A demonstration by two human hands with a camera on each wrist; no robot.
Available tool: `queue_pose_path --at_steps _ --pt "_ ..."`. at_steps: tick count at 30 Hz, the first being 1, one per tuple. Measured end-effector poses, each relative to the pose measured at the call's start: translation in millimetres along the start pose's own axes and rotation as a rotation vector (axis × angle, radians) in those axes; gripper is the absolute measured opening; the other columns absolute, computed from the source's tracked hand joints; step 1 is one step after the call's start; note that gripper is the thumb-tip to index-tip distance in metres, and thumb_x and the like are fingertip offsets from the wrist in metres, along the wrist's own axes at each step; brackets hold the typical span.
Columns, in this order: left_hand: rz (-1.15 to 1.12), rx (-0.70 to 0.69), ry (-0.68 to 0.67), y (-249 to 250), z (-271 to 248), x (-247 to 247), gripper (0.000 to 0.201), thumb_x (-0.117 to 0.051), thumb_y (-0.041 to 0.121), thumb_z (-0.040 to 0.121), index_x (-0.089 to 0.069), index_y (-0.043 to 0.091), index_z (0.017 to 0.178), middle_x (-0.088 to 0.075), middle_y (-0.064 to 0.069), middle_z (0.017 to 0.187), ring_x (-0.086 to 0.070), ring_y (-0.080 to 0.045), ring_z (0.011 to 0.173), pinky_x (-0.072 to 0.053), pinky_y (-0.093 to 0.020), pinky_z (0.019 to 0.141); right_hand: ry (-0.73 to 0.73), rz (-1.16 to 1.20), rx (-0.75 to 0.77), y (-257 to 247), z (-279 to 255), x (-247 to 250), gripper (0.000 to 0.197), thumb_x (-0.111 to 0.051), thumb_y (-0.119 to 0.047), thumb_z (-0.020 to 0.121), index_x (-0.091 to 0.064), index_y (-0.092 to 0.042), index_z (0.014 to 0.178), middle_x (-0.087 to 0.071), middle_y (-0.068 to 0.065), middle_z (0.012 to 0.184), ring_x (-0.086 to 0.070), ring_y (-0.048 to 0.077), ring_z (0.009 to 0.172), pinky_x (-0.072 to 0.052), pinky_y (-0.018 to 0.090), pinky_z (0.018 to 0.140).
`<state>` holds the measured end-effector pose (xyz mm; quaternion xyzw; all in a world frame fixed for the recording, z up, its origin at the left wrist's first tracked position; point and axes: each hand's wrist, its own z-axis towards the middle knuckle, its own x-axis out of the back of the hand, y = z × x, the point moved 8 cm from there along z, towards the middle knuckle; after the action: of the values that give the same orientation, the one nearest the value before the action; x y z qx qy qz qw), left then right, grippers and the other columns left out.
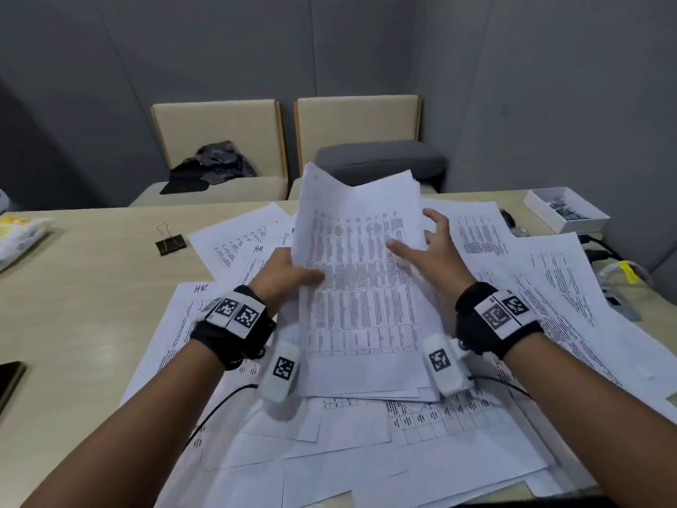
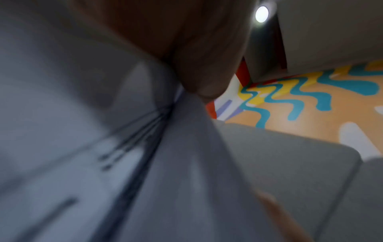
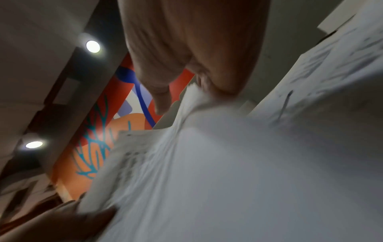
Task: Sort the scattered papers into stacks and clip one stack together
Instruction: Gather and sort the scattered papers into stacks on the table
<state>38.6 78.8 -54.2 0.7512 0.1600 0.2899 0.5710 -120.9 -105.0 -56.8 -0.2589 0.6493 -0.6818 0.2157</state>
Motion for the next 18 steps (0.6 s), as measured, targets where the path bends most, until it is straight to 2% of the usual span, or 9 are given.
queue_pose_path --at_steps 2,3,6,8,10,12,14,16,18 --pt "0.050 0.027 0.048 -4.1 -3.9 18.5 0.007 -0.064 -0.002 0.087 -0.063 0.000 0.093 -0.070 -0.005 0.071 -0.067 -0.016 0.058 -0.054 -0.023 0.051 -0.010 -0.150 -0.054 2.9 4.8 9.0 0.059 -0.067 -0.037 0.091 -0.036 -0.025 0.140 -0.061 0.002 0.124 -0.064 0.021 0.109 -0.052 0.040 0.097" --pt "0.051 0.063 0.069 -11.9 -3.5 31.5 0.010 -0.063 -0.005 0.087 -0.063 -0.003 0.096 -0.067 -0.008 0.074 -0.066 -0.016 0.058 -0.054 -0.022 0.051 -0.023 -0.256 -0.073 6.2 6.2 14.6 0.052 -0.065 -0.037 0.092 -0.043 -0.021 0.137 -0.062 0.004 0.124 -0.064 0.024 0.110 -0.052 0.041 0.097" --pt "-0.081 0.183 0.122 -39.7 -5.0 69.3 0.029 -0.061 -0.011 0.085 -0.057 -0.015 0.113 -0.064 -0.029 0.108 -0.068 -0.033 0.087 -0.057 -0.044 0.082 -0.131 -0.741 -0.050 17.9 8.8 23.5 0.044 -0.068 -0.031 0.091 -0.056 -0.014 0.130 -0.058 0.007 0.130 -0.057 0.024 0.120 -0.046 0.036 0.101" --pt "-0.162 0.245 0.124 -49.5 -14.0 78.9 0.033 -0.057 -0.013 0.086 -0.054 -0.016 0.119 -0.061 -0.034 0.117 -0.072 -0.036 0.085 -0.052 -0.053 0.090 -0.235 -0.954 -0.081 33.5 9.5 20.4 0.059 -0.070 -0.039 0.087 -0.050 -0.014 0.136 -0.050 0.010 0.138 -0.051 0.027 0.125 -0.043 0.039 0.104" --pt "-0.146 0.265 0.148 -54.4 -21.0 83.1 0.024 -0.052 -0.013 0.090 -0.055 -0.013 0.114 -0.063 -0.031 0.103 -0.070 -0.023 0.052 -0.057 -0.048 0.074 -0.293 -1.051 -0.094 38.9 8.6 13.1 0.073 -0.073 -0.046 0.083 -0.043 -0.014 0.142 -0.046 0.010 0.140 -0.051 0.027 0.125 -0.044 0.039 0.104" --pt "-0.110 0.274 0.174 -58.6 -23.8 84.3 0.025 -0.052 -0.012 0.091 -0.055 -0.014 0.116 -0.064 -0.025 0.101 -0.070 -0.027 0.056 -0.058 -0.044 0.059 -0.330 -1.085 -0.052 37.6 10.1 1.3 0.065 -0.075 -0.045 0.082 -0.051 -0.014 0.134 -0.056 0.007 0.131 -0.057 0.024 0.115 -0.048 0.035 0.094" --pt "-0.065 0.263 0.181 -63.4 -19.4 86.2 0.030 -0.056 -0.012 0.089 -0.057 -0.014 0.118 -0.070 -0.022 0.098 -0.072 -0.020 0.057 -0.057 -0.029 0.048 -0.358 -1.087 -0.019 36.4 11.7 -6.4 0.039 -0.076 -0.042 0.081 -0.062 -0.014 0.105 -0.065 0.004 0.103 -0.061 0.022 0.091 -0.047 0.031 0.072" --pt "-0.039 0.271 0.194 -67.3 -16.4 90.8 0.023 -0.058 -0.011 0.088 -0.060 -0.010 0.110 -0.075 -0.012 0.078 -0.068 -0.012 0.047 -0.050 -0.019 0.040 -0.321 -1.010 -0.006 32.0 14.7 -3.3 0.032 -0.076 -0.038 0.081 -0.062 -0.010 0.084 -0.062 0.003 0.080 -0.059 0.024 0.074 -0.038 0.029 0.058" --pt "-0.014 0.285 0.181 -68.1 -16.0 92.3 0.020 -0.058 -0.009 0.088 -0.062 -0.007 0.108 -0.072 -0.010 0.075 -0.066 -0.014 0.049 -0.049 -0.020 0.044 -0.185 -0.874 0.022 19.2 20.8 12.1 0.033 -0.073 -0.036 0.083 -0.067 -0.006 0.096 -0.070 0.009 0.092 -0.064 0.027 0.080 -0.042 0.029 0.064"
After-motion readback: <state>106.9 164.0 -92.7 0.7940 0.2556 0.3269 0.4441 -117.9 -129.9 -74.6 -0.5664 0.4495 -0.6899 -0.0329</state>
